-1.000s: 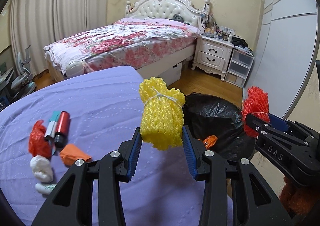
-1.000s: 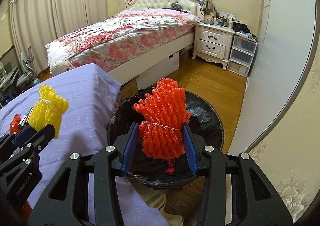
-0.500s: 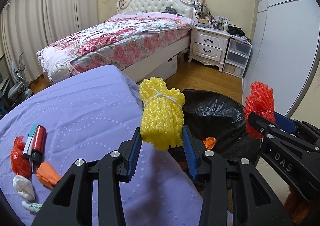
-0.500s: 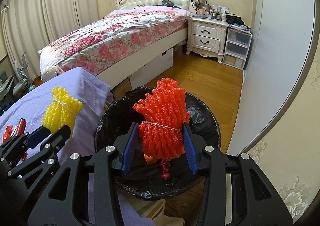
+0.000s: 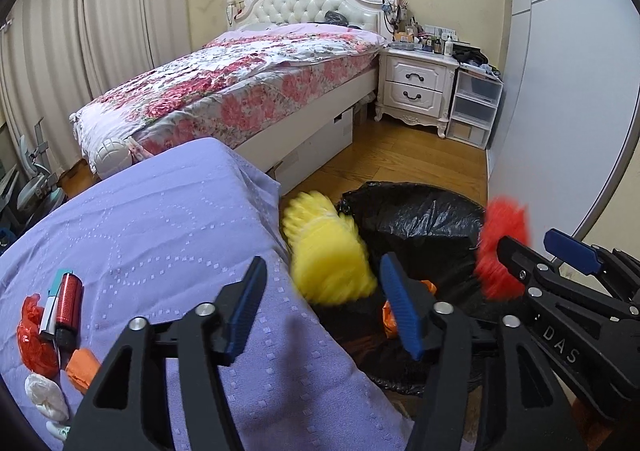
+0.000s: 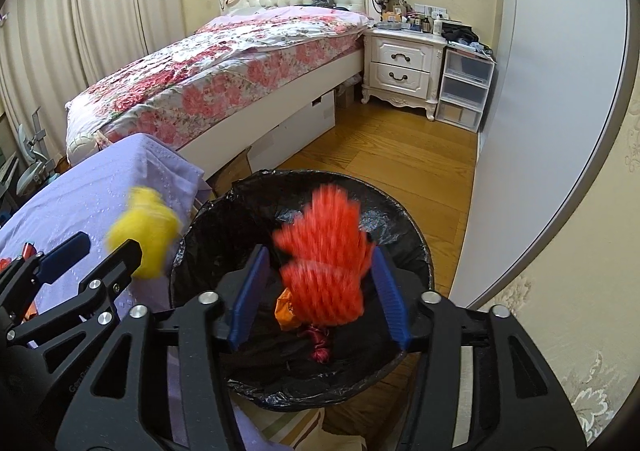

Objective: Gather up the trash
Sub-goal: 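Carry both foam nets over the black bin and open both grippers, then move both open grippers back over the remaining trash on the bed, then grasp the red plastic bag with the left gripper while the right grasps the orange cloth, then carry the red bag and orange cloth over the black bin, then open both grippers to drop the bag and cloth into the bin, then move both open grippers back over the items on the bed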

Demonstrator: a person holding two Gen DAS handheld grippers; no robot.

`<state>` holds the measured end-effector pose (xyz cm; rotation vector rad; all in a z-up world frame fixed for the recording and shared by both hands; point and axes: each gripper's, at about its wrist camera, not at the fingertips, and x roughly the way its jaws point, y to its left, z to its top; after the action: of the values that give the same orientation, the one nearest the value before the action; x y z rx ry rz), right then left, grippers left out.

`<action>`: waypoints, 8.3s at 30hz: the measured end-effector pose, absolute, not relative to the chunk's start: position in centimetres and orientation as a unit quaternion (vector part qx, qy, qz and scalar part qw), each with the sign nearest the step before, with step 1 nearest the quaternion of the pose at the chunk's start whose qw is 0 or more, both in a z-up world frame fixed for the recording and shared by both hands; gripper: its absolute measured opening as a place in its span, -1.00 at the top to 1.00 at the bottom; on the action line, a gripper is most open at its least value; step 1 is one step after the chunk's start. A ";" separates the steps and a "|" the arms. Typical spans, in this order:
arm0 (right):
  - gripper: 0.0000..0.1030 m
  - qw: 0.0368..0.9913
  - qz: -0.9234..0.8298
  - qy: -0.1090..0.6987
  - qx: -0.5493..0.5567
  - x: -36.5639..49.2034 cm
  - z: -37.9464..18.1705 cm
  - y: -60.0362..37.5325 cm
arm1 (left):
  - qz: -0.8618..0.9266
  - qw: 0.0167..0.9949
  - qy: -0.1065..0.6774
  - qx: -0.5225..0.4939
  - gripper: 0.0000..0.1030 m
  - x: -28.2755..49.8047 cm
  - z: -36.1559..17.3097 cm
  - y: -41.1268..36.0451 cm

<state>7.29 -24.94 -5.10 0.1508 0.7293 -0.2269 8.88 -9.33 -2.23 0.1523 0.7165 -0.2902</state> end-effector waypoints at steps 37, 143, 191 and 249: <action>-0.17 0.934 -0.019 0.353 0.048 6.4 -3.2 -15.7 | 0.018 0.937 0.349 0.001 -0.43 5.2 0.7 6.8; 0.50 0.937 -0.025 0.347 0.021 3.6 -1.9 -17.4 | -0.104 0.931 0.350 -0.012 0.16 1.8 0.7 3.7; 0.47 0.921 -0.121 0.362 0.074 8.0 -5.2 -25.5 | -0.151 0.915 0.365 0.078 -0.16 10.0 -2.8 -9.8; -0.10 0.928 0.037 0.371 0.001 3.4 -4.2 -8.9 | 0.015 0.918 0.396 -0.007 -0.41 2.2 -2.4 12.4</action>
<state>3.42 -8.91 -4.24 0.0022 0.7595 0.0752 2.22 12.41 -2.44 -0.0139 0.8147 0.0318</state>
